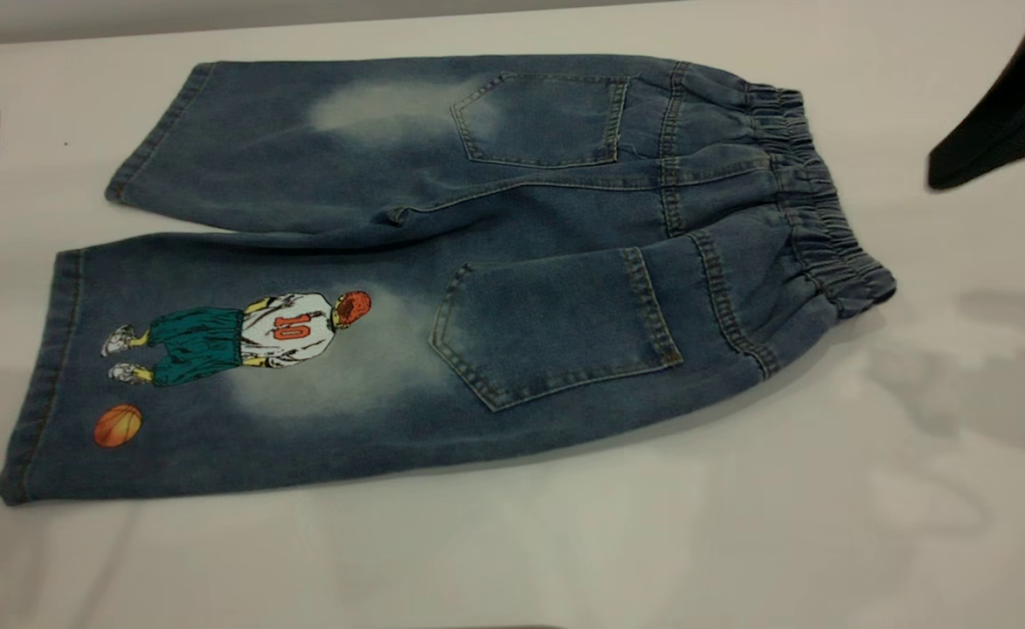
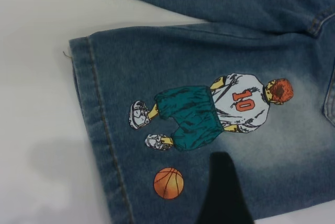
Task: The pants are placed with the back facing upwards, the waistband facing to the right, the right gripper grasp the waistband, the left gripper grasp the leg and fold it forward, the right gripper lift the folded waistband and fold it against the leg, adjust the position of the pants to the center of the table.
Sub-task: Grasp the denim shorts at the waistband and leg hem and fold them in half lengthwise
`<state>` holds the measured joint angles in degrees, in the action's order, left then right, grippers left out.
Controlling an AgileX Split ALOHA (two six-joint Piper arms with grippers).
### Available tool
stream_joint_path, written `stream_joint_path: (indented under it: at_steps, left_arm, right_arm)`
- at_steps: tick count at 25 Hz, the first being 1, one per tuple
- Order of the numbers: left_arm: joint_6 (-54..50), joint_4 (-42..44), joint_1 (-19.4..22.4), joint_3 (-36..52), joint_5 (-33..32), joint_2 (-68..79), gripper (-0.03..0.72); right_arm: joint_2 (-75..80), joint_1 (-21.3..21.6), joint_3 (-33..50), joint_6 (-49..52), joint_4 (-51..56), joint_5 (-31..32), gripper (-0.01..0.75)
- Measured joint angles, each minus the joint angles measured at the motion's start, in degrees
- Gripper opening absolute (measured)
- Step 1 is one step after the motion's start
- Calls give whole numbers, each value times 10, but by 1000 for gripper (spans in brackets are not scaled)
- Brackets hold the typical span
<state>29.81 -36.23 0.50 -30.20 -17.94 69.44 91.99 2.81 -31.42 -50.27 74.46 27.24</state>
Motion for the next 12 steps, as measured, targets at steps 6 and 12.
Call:
stream_joint_path:
  at_steps: [6, 12]
  left_arm:
    - [0, 0, 0, 0, 4, 2, 461]
    - [1, -2, 0, 0, 4, 2, 461]
  right_arm:
    - [106, 0, -4, -183, 183, 18, 587]
    - [192, 0, -27, -266, 267, 43, 587]
